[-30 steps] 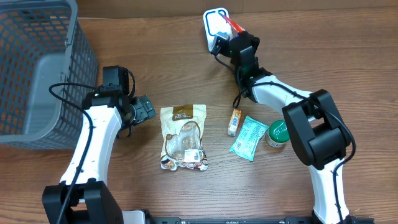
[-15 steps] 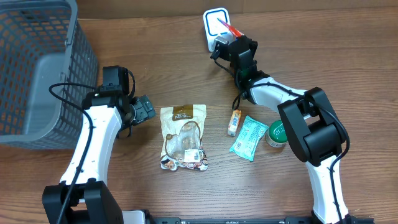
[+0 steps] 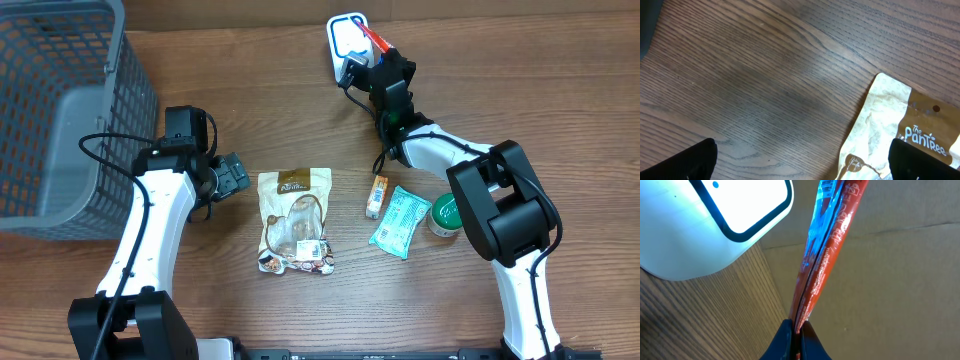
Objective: Scan the item barcode
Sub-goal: 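Hold the red sticks' barcode in front of the scanner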
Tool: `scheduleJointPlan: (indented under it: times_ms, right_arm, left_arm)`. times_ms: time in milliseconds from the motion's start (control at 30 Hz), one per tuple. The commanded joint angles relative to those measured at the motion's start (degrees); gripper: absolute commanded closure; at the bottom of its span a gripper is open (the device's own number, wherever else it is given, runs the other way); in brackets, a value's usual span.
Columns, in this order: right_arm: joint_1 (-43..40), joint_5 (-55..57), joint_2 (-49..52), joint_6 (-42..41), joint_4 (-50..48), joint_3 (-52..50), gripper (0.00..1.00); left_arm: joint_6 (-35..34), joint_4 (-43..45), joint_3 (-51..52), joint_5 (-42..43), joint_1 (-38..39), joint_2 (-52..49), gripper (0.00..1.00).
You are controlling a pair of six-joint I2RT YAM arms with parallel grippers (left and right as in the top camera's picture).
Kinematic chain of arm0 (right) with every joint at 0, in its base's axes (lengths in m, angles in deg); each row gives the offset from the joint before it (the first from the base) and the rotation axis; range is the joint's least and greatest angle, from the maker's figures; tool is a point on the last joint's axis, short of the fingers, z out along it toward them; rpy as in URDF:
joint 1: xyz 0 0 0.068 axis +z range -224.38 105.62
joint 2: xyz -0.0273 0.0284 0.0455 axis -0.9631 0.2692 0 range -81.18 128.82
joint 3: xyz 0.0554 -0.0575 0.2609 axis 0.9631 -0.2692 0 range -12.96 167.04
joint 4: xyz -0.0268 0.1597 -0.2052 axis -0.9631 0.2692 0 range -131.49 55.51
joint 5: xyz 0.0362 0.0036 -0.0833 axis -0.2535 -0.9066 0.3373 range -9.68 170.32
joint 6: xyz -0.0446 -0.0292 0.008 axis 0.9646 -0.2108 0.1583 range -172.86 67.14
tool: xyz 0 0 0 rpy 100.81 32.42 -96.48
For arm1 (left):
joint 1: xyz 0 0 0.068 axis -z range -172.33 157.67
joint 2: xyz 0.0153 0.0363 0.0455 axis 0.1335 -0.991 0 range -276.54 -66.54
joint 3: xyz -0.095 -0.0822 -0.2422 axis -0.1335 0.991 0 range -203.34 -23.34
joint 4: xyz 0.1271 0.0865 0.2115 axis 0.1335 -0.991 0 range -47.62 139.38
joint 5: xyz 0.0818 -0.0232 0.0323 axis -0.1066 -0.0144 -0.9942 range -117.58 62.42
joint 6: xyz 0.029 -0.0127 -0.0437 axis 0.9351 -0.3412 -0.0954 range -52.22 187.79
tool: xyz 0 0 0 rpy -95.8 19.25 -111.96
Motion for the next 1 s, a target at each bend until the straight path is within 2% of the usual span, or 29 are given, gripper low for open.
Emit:
scheduleJointPlan:
  times_ms: [0,500,667,800,967]
  right_arm:
    - [0.26,-0.33,0.76,-0.22,0.24,0.83,0.97]
    - [0.63,-0.13,3.50,-0.26,-1.40,0.83,0.97]
    - [1.42,6.93,3.45,-2.43,-3.82,0.83,0.97]
    - [3.34,9.75,1.38,-2.84,-4.83,0.83,0.97]
    - [5.86,8.55,-6.29,-9.97,-0.83,0.83,0.97]
  left_arm:
    - [0.66,0.04,-0.85,-0.59,-0.11,0.13,0.00]
    - [0.66,0.04,-0.85,-0.59,-0.11,0.13,0.00]
    - [0.66,0.04,-0.85,-0.59,-0.11,0.13,0.00]
    - [0.66,0.04,-0.85,-0.59,-0.11,0.13,0.00]
    - [0.66,0.04,-0.85,-0.59,-0.11,0.13,0.00]
